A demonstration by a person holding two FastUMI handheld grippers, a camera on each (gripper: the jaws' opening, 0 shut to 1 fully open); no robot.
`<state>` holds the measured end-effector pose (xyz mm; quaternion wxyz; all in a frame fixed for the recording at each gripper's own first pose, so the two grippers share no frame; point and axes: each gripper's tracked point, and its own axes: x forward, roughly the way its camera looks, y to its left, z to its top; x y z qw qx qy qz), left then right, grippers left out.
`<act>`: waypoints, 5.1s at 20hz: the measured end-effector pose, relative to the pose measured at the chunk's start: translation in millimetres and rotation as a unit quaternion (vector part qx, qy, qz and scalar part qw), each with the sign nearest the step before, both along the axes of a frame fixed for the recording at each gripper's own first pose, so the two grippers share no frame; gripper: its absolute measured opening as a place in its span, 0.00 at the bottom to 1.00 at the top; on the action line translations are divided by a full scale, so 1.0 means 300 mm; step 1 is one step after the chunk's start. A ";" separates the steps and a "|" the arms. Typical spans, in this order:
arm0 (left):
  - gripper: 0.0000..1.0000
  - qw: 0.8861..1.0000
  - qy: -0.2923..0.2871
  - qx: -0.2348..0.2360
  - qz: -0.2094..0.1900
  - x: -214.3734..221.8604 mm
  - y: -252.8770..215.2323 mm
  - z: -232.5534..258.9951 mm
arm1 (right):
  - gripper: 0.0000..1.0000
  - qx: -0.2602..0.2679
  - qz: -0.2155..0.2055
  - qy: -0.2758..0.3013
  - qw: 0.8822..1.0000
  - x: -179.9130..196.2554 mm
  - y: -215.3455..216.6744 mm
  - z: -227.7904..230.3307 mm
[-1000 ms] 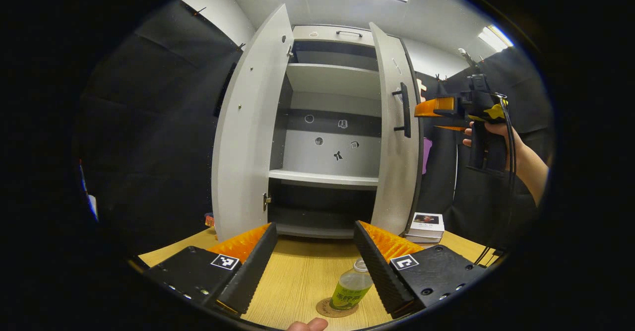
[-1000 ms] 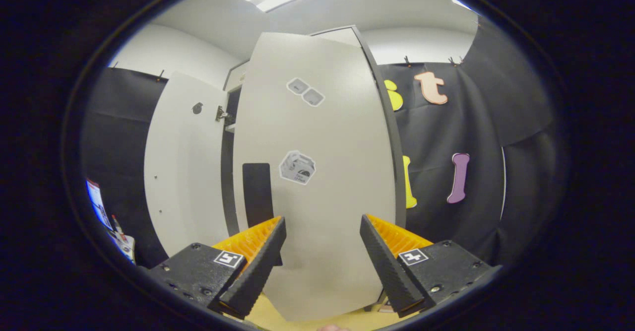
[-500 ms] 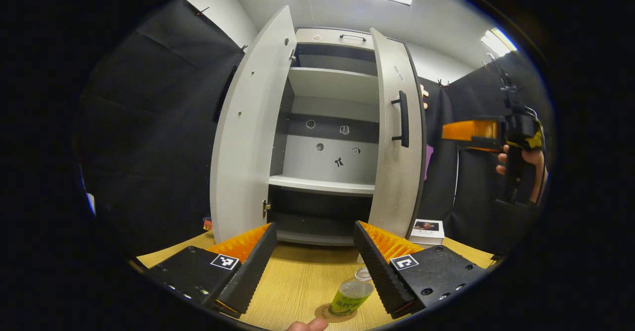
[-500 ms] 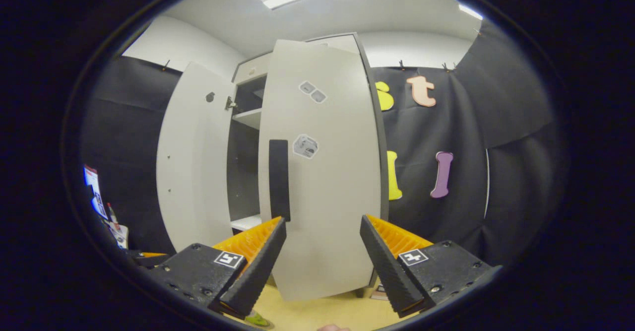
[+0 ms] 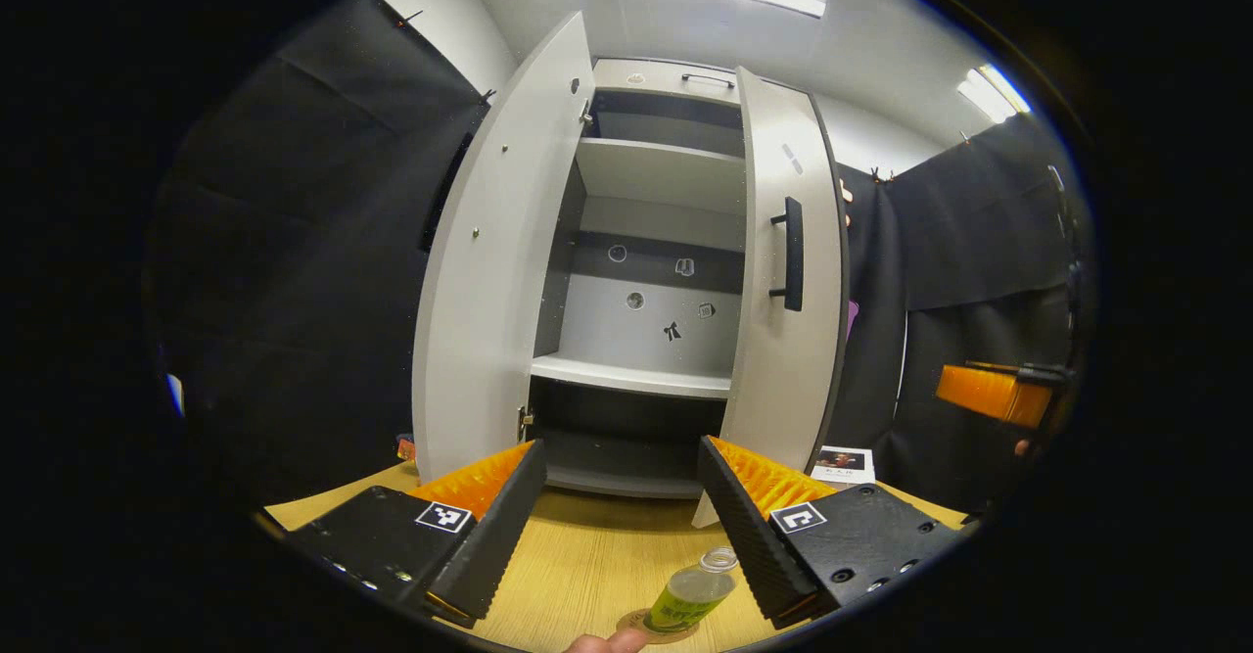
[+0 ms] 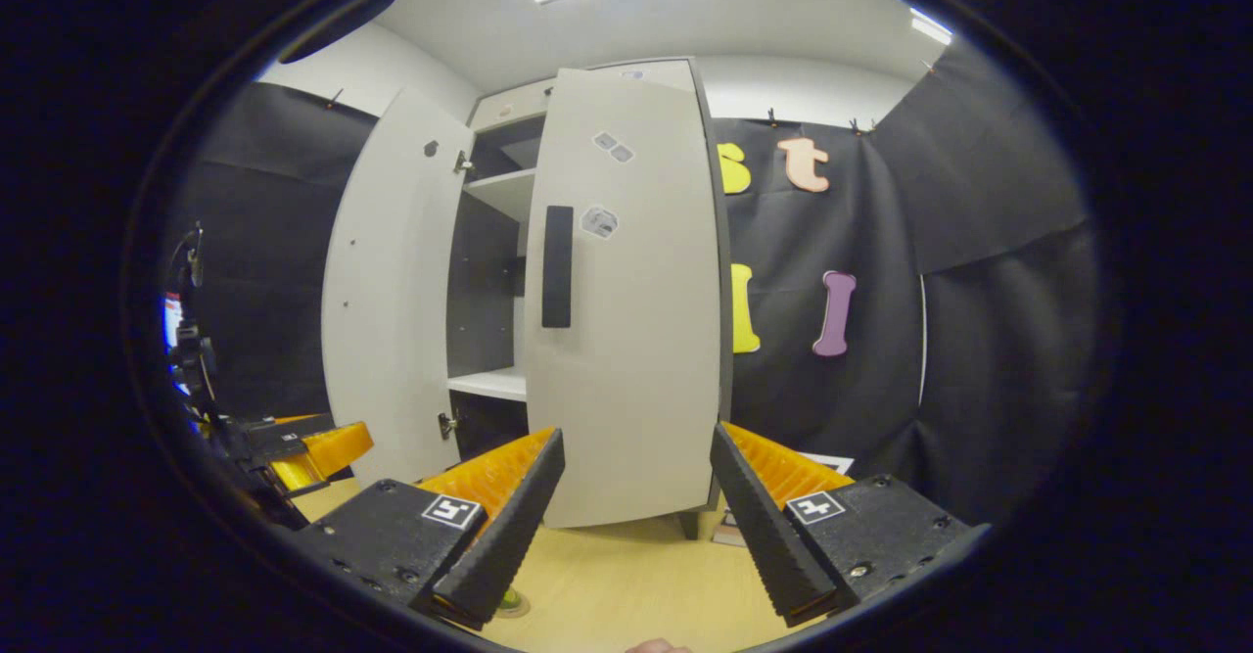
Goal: Grasp the bottle in the cabinet with the left hand and place it on the coaster, then close the right door with the right hand and the left door with the left hand.
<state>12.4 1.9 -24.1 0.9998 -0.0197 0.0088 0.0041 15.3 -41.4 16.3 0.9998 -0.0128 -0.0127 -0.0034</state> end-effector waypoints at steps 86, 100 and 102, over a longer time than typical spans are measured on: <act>0.95 1.000 -0.014 0.010 0.021 -0.061 0.020 -0.013 | 0.98 0.065 -0.034 0.031 0.997 0.000 -0.078 -0.034; 0.95 0.999 -0.030 0.010 0.025 -0.081 0.018 0.031 | 0.99 0.070 -0.040 0.030 0.996 -0.016 -0.096 -0.013; 0.95 0.999 -0.033 0.012 0.025 -0.081 0.017 0.037 | 0.99 0.072 -0.041 0.027 0.996 -0.019 -0.098 -0.009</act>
